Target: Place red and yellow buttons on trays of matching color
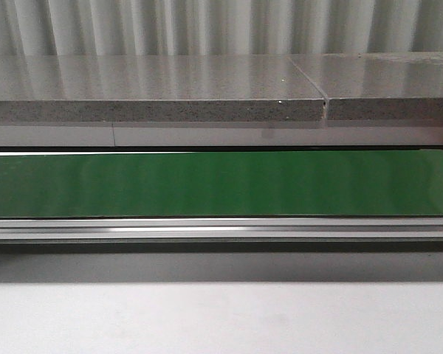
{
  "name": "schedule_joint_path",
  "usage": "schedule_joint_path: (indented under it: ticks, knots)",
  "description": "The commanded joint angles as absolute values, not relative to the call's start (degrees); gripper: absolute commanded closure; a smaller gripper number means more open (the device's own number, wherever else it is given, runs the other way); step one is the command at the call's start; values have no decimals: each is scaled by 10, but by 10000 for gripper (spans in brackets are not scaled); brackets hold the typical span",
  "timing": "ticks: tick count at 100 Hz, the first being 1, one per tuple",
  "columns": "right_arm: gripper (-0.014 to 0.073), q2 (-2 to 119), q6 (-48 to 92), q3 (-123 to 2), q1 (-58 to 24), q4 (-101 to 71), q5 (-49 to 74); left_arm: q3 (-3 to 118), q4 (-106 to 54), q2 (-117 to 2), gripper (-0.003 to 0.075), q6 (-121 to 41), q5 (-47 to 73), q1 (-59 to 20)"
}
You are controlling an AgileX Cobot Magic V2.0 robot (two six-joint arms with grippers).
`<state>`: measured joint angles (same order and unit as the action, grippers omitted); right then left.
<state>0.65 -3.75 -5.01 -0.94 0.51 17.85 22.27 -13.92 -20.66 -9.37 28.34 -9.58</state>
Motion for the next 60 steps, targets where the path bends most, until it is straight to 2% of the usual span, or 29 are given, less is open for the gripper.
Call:
schedule_joint_path:
  ticks: [1, 27, 60]
  knots:
    - [661, -3, -40, -39, -9, 14, 99, 238, -146, -210, 740, -90, 244, -100]
    - [661, -16, -44, 17, -9, 14, 29, 238, -146, -210, 740, -90, 245, -100]
    - [661, -16, -44, 16, -9, 14, 27, 238, -146, -210, 740, -90, 245, -100]
